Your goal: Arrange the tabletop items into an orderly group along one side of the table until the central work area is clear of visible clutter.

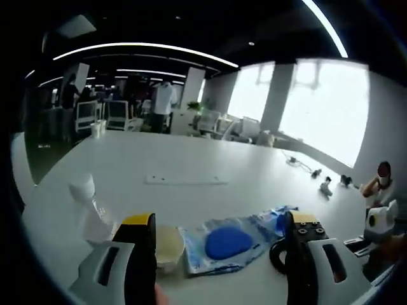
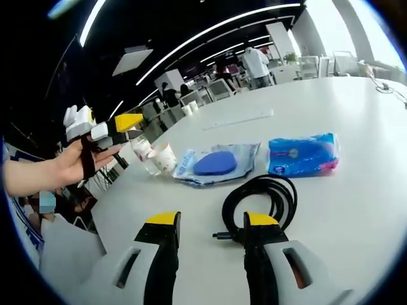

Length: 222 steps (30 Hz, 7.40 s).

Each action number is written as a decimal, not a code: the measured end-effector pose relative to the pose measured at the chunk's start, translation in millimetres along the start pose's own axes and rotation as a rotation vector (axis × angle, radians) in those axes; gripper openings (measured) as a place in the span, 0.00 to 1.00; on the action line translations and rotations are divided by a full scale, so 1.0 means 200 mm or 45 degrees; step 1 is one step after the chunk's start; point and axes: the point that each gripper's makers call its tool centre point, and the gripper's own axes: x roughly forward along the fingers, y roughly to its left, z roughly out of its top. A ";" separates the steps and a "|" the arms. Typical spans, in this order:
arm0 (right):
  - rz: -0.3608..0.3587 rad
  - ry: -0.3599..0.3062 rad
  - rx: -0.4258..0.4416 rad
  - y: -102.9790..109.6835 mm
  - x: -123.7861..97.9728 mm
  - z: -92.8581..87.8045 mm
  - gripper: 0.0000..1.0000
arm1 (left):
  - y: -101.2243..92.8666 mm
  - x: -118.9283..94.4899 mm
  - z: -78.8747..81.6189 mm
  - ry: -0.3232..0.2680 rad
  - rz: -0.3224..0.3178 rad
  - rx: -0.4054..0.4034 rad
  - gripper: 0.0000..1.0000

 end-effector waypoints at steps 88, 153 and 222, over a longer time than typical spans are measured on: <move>-0.196 0.090 0.086 -0.45 0.04 -0.05 0.36 | -0.53 0.30 -0.78 0.550 -0.136 -0.252 0.55; -0.275 -0.026 0.186 -0.61 -0.22 0.07 0.00 | -0.93 0.31 -0.80 0.573 -0.276 -0.524 0.02; -0.281 -0.149 -0.022 -0.74 -0.11 0.17 0.51 | -0.77 0.43 -0.79 0.418 -0.071 -0.398 0.58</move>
